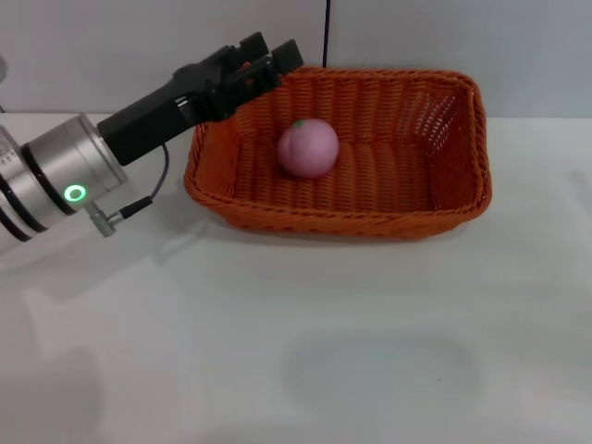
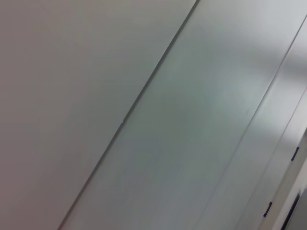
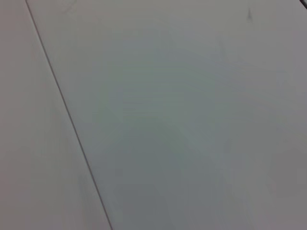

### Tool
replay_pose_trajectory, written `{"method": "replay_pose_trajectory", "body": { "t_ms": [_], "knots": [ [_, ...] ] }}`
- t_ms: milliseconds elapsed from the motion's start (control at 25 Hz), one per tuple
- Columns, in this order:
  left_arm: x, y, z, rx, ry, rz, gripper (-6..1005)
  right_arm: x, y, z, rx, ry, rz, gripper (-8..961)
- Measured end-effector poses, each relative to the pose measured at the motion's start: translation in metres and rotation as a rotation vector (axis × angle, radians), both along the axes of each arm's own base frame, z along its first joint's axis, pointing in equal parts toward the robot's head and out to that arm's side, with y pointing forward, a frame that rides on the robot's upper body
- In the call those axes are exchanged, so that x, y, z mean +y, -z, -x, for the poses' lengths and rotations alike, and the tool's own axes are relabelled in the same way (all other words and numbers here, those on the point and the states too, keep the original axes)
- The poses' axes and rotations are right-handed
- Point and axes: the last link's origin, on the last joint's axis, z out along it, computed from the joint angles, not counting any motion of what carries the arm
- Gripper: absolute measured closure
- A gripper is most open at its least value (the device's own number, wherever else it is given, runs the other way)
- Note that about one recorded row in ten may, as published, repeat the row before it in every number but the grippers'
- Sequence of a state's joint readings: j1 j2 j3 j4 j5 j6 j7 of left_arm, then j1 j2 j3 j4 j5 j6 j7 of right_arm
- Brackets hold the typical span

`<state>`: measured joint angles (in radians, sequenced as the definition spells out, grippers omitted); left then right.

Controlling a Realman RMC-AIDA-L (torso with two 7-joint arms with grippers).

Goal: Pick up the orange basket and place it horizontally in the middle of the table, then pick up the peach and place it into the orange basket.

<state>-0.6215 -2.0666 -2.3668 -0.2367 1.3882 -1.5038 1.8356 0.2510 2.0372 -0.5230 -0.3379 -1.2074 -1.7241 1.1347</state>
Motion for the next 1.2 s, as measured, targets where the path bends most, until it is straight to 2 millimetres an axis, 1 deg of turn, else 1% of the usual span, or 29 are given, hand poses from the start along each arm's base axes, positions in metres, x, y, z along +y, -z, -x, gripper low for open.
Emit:
{"method": "replay_pose_trajectory", "body": {
  "t_ms": [160,200,240,280,320,400,440,480,560,640,680,800,840,920,1040,1200],
  "knots": [
    [-0.005,-0.009,0.004,-0.042,-0.004,-0.038,205,0.0,0.0,0.0,0.003,0.001,-0.002,323],
    [-0.007,-0.013,0.007,-0.06,-0.006,-0.059,185,0.0,0.0,0.0,0.006,0.004,-0.004,323],
    [-0.012,-0.022,0.013,-0.09,-0.016,-0.101,175,-0.001,-0.001,-0.001,0.013,0.01,-0.013,323],
    [-0.012,-0.022,0.013,-0.09,-0.016,-0.101,165,-0.001,-0.001,-0.001,0.013,0.01,-0.013,323],
    [-0.015,-0.027,0.017,-0.106,-0.024,-0.125,156,-0.001,-0.001,-0.002,0.018,0.014,-0.019,323],
    [-0.022,-0.036,0.026,-0.13,-0.044,-0.176,136,-0.002,-0.002,-0.003,0.028,0.023,-0.033,323],
    [-0.03,-0.045,0.037,-0.15,-0.069,-0.237,137,-0.002,-0.003,-0.003,0.033,0.027,-0.041,323],
    [-0.03,-0.045,0.037,-0.15,-0.069,-0.237,138,-0.002,-0.003,-0.003,0.038,0.033,-0.049,323],
    [-0.04,-0.054,0.048,-0.174,-0.099,-0.304,139,-0.002,-0.003,-0.004,0.051,0.046,-0.067,323],
    [-0.054,-0.066,0.066,-0.197,-0.163,-0.4,141,-0.002,-0.004,-0.007,0.082,0.074,-0.103,323],
    [-0.054,-0.066,0.066,-0.197,-0.163,-0.4,141,-0.002,-0.004,-0.007,0.082,0.074,-0.103,323],
    [-0.063,-0.072,0.079,-0.209,-0.224,-0.455,143,-0.002,-0.005,-0.01,0.13,0.108,-0.138,323],
    [-0.067,-0.077,0.087,-0.231,-0.269,-0.492,144,-0.001,-0.007,-0.014,0.156,0.138,-0.166,323],
    [-0.069,-0.078,0.09,-0.244,-0.287,-0.507,145,0.0,-0.007,-0.016,0.167,0.152,-0.176,323],
    [-0.073,-0.083,0.103,-0.338,-0.391,-0.551,147,0.002,-0.007,-0.023,0.216,0.214,-0.207,323],
    [-0.074,-0.083,0.107,-0.364,-0.42,-0.557,149,0.004,-0.008,-0.029,0.254,0.261,-0.223,323]
  ]
}}
